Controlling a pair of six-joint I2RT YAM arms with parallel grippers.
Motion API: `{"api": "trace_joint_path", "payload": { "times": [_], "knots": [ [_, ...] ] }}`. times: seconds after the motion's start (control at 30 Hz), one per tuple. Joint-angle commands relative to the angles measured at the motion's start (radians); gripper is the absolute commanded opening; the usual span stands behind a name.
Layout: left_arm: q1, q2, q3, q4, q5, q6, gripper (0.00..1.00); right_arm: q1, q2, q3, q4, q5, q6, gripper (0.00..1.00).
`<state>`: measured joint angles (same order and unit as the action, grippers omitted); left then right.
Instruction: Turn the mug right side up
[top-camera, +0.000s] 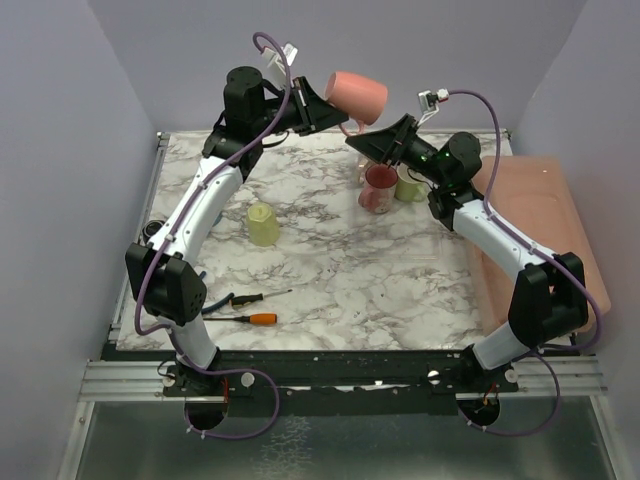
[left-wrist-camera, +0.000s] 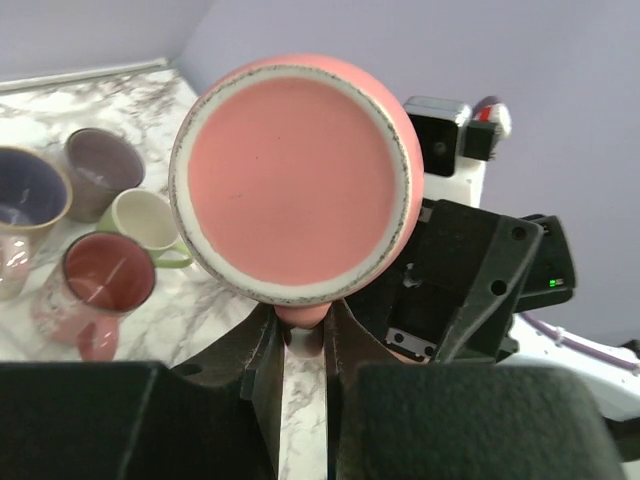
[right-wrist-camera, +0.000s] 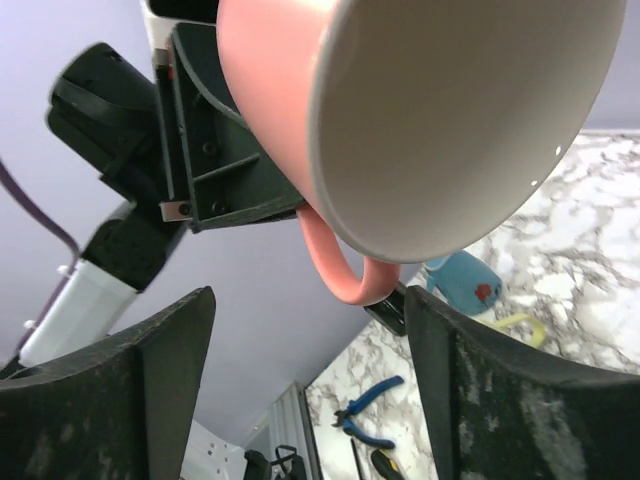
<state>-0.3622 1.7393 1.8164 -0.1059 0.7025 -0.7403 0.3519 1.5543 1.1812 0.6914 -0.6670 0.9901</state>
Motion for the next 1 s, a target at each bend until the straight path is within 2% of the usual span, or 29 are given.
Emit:
{"api": "trace_joint_path", "payload": {
  "times": [0.0,0.1,0.23,0.57,0.83,0.97],
  "knots": [
    [-0.004,-0.056,-0.023,0.327,0.100,-0.204,0.00,0.004,-0.006,-0.018,0.188,0.017,0.115,0.77],
    [-0.004,-0.058,-0.048,0.458,0.124,-0.306,0.00,0.004,-0.013,-0.032,0.229,0.031,0.152,0.73],
    [-0.004,-0.061,-0.066,0.526,0.138,-0.368,0.00,0.004,-0.016,-0.040,0.277,0.054,0.198,0.71],
    [-0.009,-0.106,-0.147,0.562,0.138,-0.390,0.00,0.004,-0.025,0.018,0.260,0.104,0.225,0.62],
    [-0.012,-0.133,-0.196,0.584,0.141,-0.381,0.00,0.010,-0.004,0.057,0.304,0.095,0.252,0.38],
    [-0.015,-0.147,-0.228,0.598,0.141,-0.372,0.00,0.010,0.002,0.073,0.302,0.093,0.255,0.19]
  ]
}}
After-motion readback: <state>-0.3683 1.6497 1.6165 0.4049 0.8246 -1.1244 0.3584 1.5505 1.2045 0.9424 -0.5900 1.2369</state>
